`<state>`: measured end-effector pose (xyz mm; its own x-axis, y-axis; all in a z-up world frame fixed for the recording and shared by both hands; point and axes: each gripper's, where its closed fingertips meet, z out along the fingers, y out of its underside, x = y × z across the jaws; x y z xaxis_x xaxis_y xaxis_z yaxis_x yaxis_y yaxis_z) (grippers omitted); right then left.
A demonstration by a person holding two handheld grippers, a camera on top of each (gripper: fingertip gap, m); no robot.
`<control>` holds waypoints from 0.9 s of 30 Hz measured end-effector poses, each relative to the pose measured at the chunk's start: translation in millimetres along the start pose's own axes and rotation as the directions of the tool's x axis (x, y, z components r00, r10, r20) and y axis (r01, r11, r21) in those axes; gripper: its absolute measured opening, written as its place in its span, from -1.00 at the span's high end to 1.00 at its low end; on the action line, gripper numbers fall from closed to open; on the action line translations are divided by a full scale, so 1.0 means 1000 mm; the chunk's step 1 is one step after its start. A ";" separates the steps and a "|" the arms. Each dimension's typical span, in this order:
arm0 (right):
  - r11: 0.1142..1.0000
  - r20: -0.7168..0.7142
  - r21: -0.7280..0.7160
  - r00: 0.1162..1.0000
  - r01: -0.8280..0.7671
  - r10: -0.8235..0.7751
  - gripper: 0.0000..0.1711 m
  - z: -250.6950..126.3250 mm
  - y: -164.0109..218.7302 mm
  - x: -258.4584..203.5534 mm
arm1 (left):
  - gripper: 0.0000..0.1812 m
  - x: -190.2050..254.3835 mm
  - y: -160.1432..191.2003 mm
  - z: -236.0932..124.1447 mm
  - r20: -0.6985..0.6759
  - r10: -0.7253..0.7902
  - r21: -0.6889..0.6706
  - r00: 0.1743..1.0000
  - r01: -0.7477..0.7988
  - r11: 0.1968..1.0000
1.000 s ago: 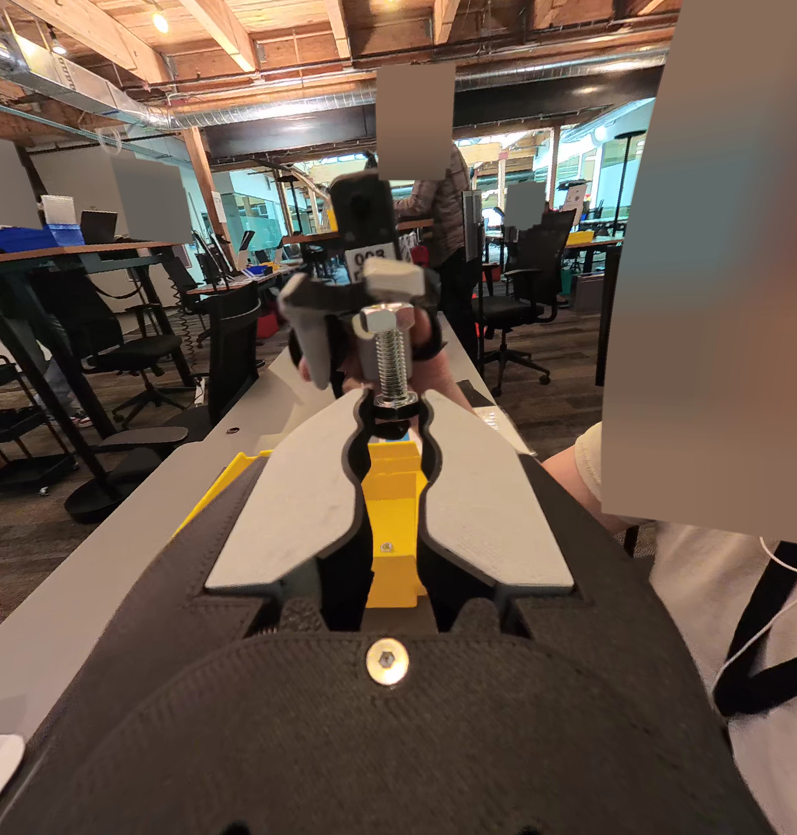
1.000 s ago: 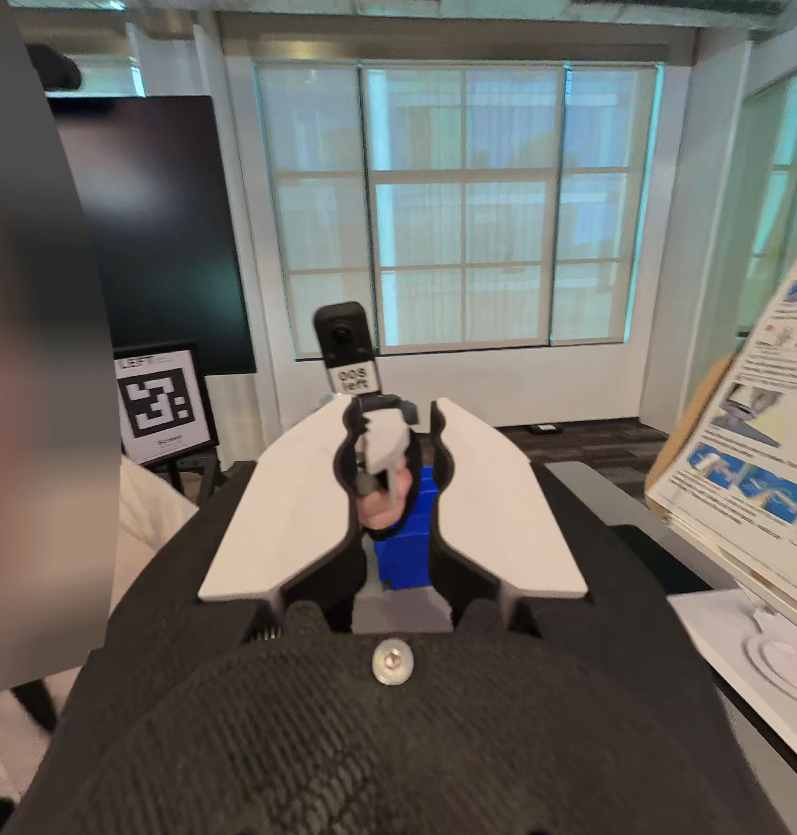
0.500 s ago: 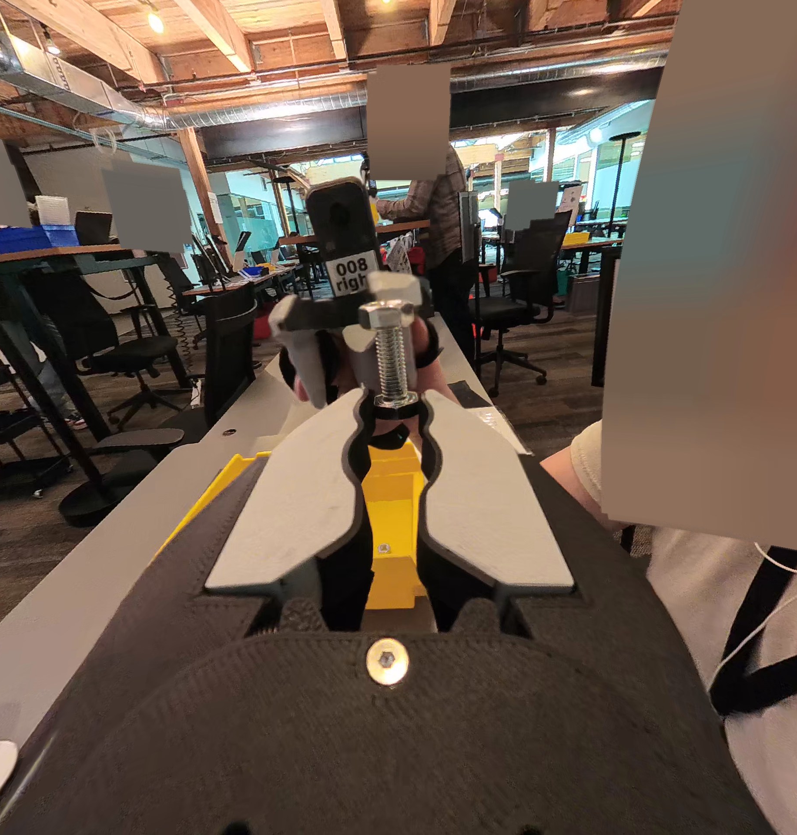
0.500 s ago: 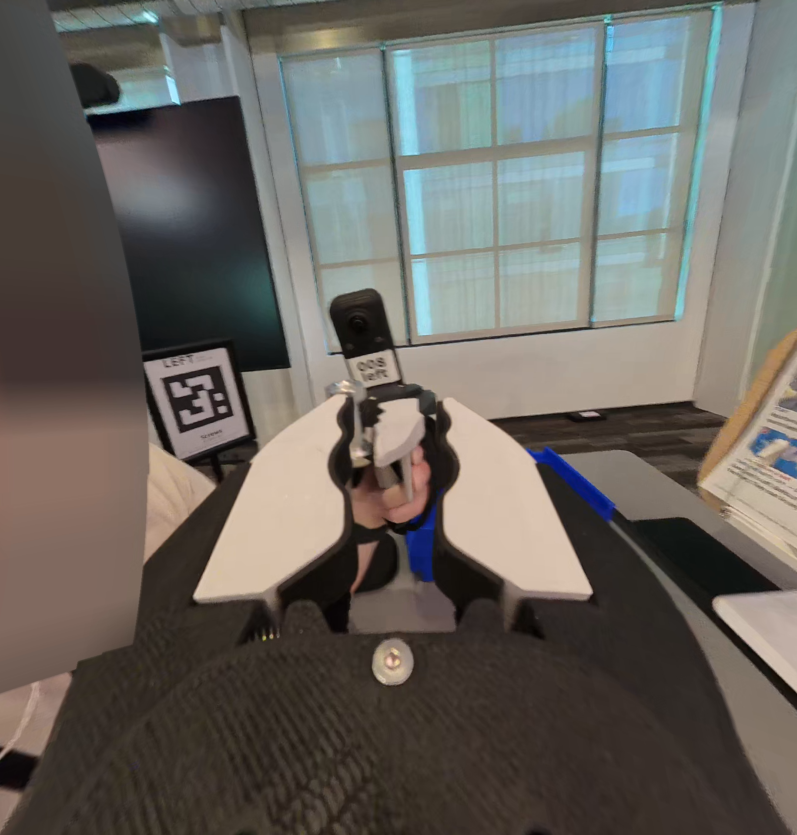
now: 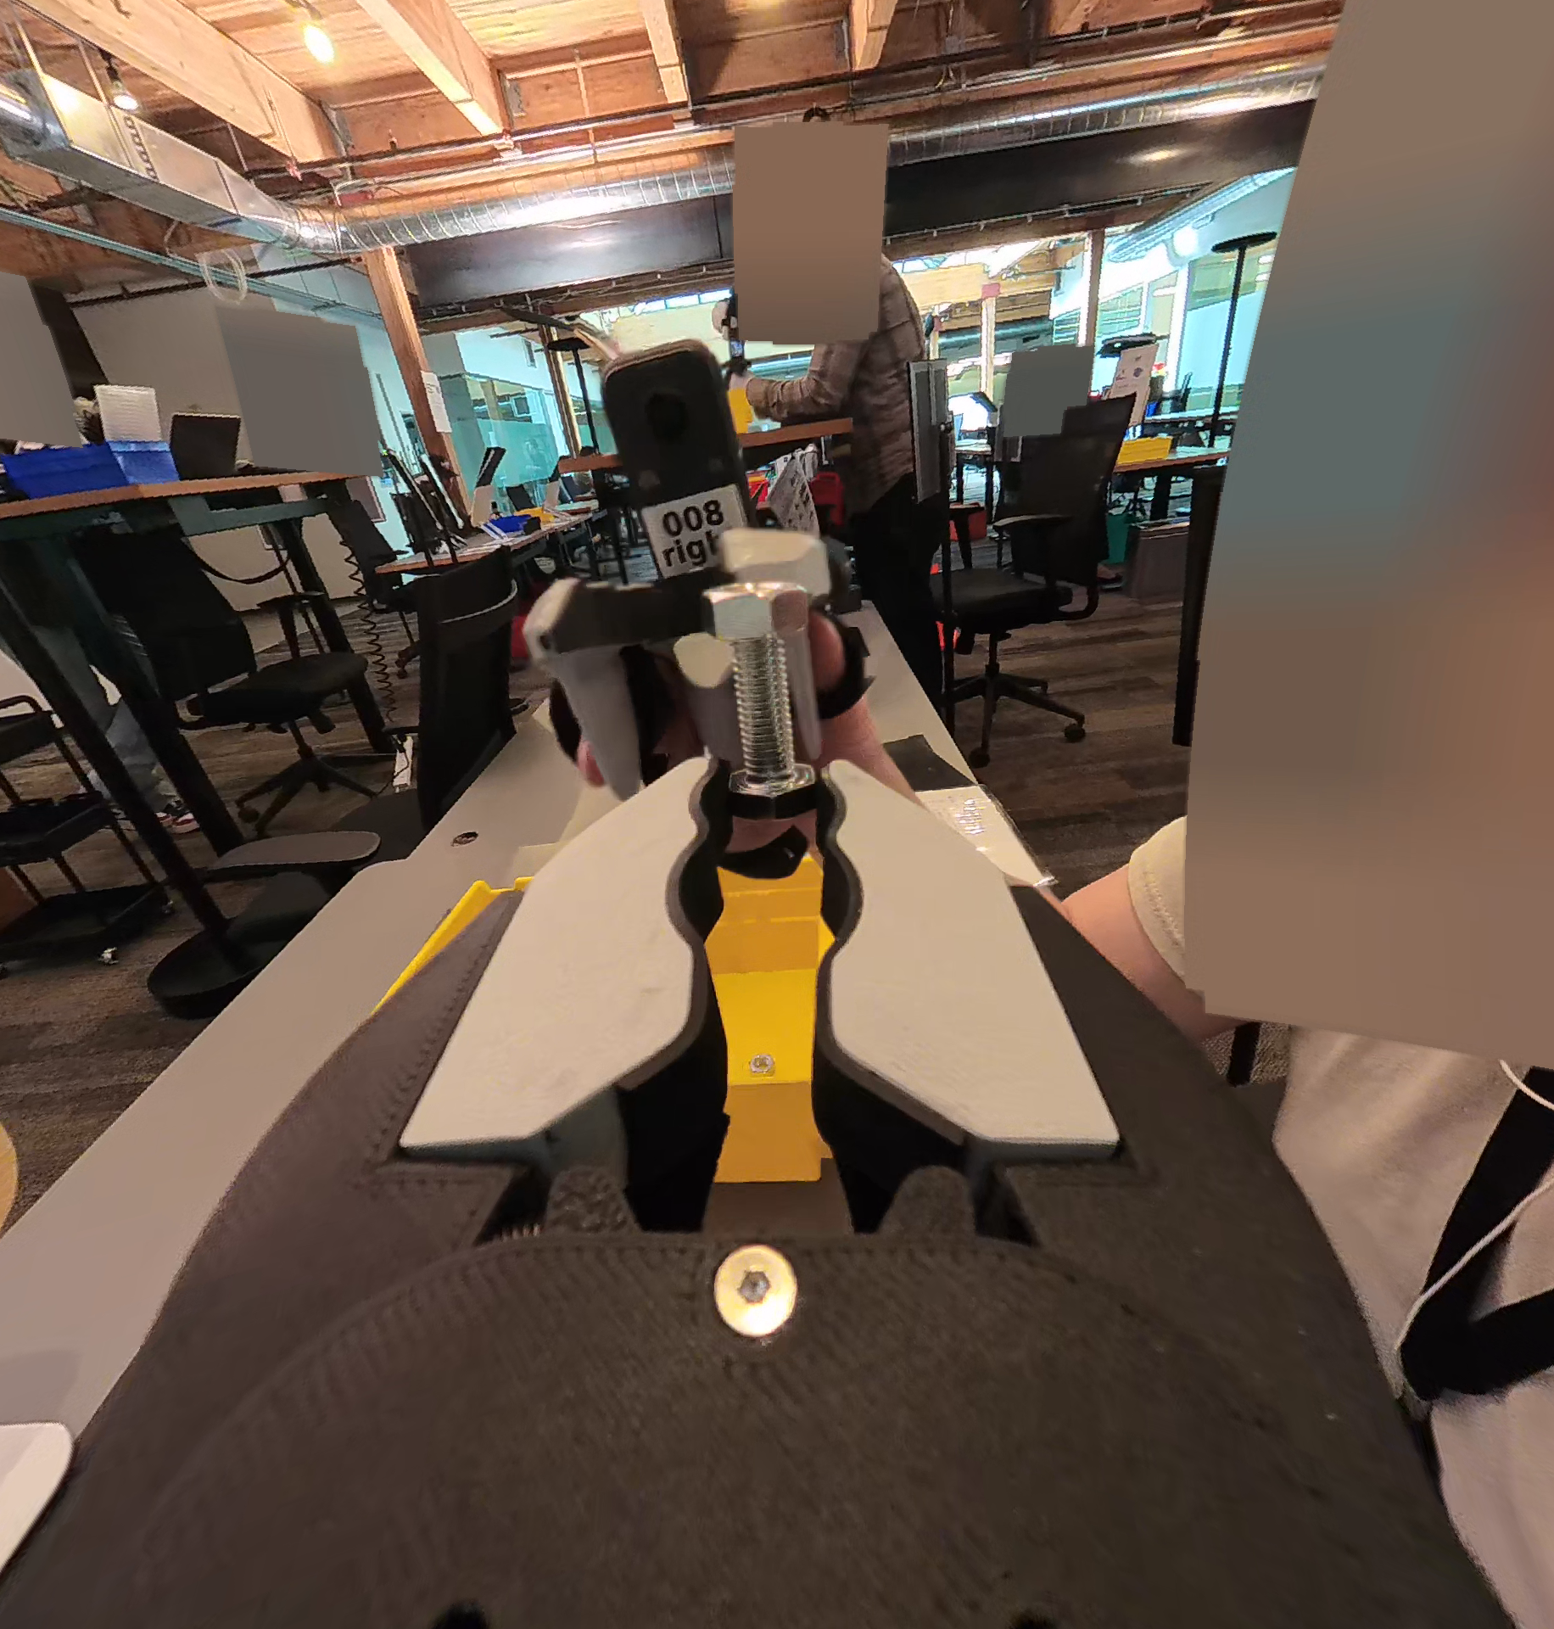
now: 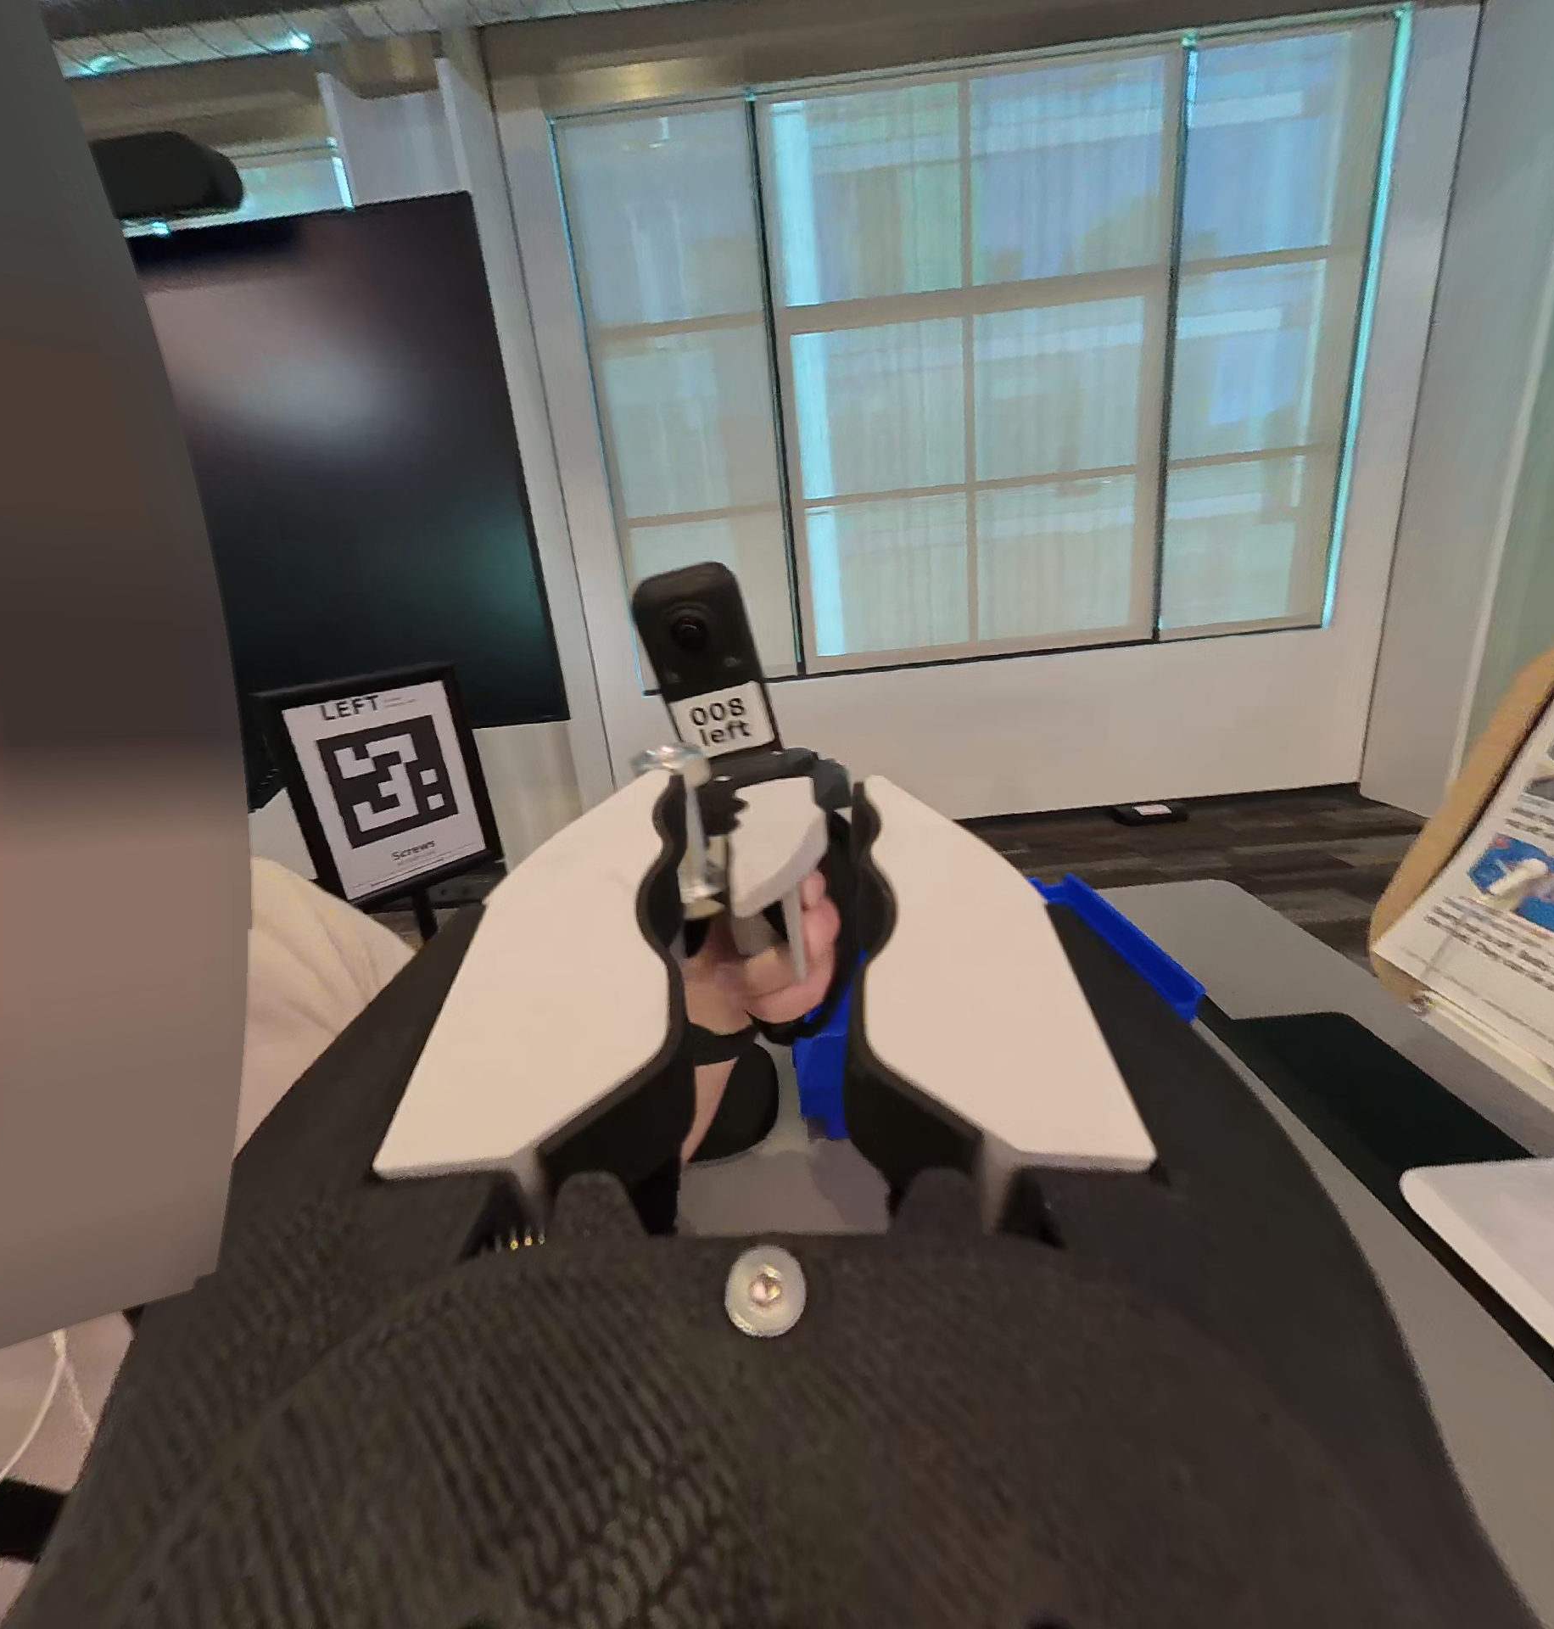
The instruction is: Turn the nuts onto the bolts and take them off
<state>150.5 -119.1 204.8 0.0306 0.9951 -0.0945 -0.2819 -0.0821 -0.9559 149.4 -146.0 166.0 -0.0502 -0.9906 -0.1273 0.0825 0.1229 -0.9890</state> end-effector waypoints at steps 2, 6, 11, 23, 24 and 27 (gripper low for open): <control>1.000 0.018 -0.001 1.000 0.026 -0.025 0.57 0.004 -0.001 -0.010 | 0.80 -0.001 0.001 0.001 0.011 0.006 -0.007 1.000 -0.006 1.000; 0.996 0.002 -0.044 0.997 0.078 -0.078 0.55 0.016 0.008 -0.018 | 0.80 -0.003 0.005 0.004 0.018 0.005 -0.018 1.000 -0.005 1.000; 0.993 -0.009 -0.067 0.995 0.102 -0.103 0.68 0.016 0.011 -0.018 | 0.80 -0.001 0.005 0.005 0.009 0.005 -0.022 1.000 -0.004 1.000; 0.995 0.220 0.060 0.974 -0.076 0.061 0.76 -0.004 -0.006 -0.018 | 0.80 0.015 0.015 0.013 -0.148 -0.103 -0.057 0.984 0.096 0.994; 0.998 0.174 0.049 0.984 -0.038 0.029 0.77 -0.010 -0.007 -0.013 | 0.80 0.012 0.016 0.012 -0.126 -0.091 -0.061 0.988 0.084 0.995; 0.990 0.041 -0.079 0.992 0.119 -0.116 0.77 -0.047 -0.007 -0.005 | 0.80 0.004 0.010 0.003 -0.079 -0.074 -0.043 0.994 0.071 0.997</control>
<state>197.2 -125.9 199.0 0.0241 0.9993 0.0289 -0.1994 0.0331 -0.9794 152.6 -148.8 156.1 -0.1345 -0.9891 -0.0594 0.0361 0.0550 -0.9978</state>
